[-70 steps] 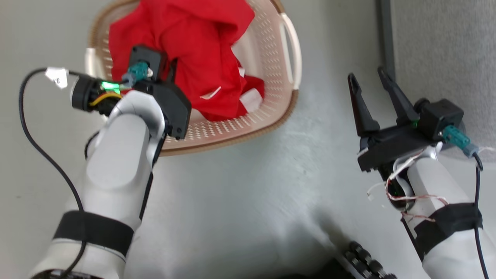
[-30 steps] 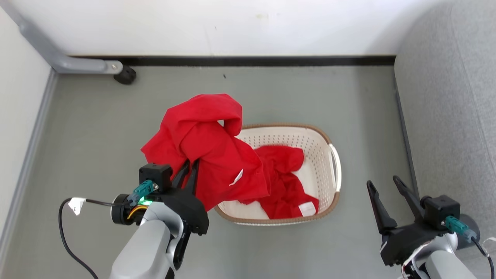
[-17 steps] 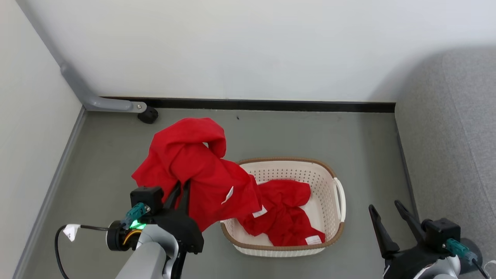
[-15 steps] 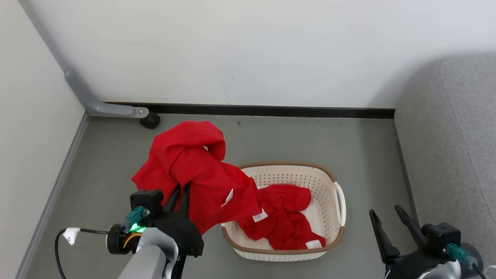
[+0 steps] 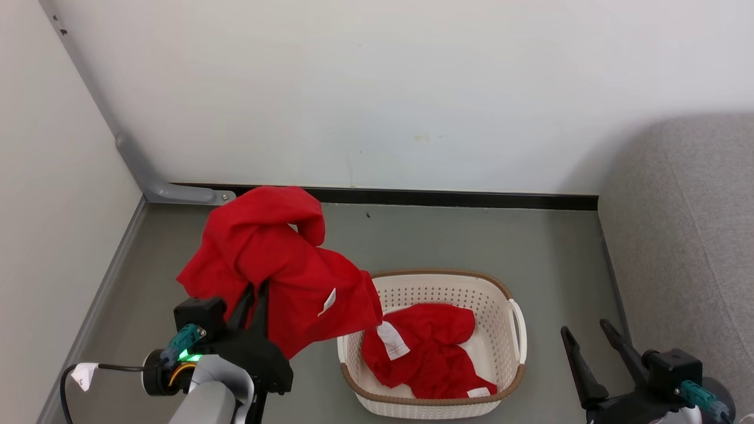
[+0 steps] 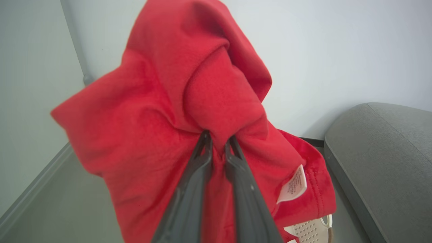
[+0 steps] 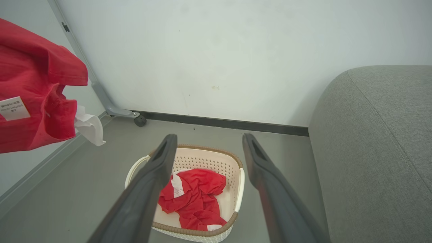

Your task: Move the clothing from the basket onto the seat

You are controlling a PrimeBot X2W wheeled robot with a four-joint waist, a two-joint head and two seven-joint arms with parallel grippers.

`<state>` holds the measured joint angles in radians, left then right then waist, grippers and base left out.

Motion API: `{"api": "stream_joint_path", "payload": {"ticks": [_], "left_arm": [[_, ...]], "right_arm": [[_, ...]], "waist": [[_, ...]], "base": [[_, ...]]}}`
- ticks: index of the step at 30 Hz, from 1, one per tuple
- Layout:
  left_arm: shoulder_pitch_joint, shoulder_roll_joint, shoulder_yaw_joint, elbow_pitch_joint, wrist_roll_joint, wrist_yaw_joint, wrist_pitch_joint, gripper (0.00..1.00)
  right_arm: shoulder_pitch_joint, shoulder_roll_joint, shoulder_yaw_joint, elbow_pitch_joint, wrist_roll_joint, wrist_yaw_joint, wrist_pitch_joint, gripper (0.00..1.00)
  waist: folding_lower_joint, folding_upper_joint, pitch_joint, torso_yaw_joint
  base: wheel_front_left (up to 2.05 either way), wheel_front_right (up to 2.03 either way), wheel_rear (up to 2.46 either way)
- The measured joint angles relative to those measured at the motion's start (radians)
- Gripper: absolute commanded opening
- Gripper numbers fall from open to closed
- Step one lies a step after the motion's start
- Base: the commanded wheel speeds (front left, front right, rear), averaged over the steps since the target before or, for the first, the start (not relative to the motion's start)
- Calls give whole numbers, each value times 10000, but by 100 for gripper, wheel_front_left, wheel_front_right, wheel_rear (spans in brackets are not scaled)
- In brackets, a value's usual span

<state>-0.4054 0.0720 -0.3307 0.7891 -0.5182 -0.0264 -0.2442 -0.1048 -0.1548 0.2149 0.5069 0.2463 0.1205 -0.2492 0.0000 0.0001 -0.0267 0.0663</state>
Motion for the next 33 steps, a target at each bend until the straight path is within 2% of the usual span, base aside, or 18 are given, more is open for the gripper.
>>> {"api": "stream_joint_path", "payload": {"ticks": [22, 33], "left_arm": [[716, 224, 291, -1089, 21, 174, -42, 0], [841, 219, 305, -1492, 107, 176, -42, 0]], "right_arm": [[12, -82, 81, -454, -107, 27, 2, 100], [-1243, -138, 1453, -930, -94, 29, 0, 100]], "waist": [[0, 0, -344, 94], [0, 0, -210, 161]], "base": [[0, 0, 0], [0, 0, 0]]}}
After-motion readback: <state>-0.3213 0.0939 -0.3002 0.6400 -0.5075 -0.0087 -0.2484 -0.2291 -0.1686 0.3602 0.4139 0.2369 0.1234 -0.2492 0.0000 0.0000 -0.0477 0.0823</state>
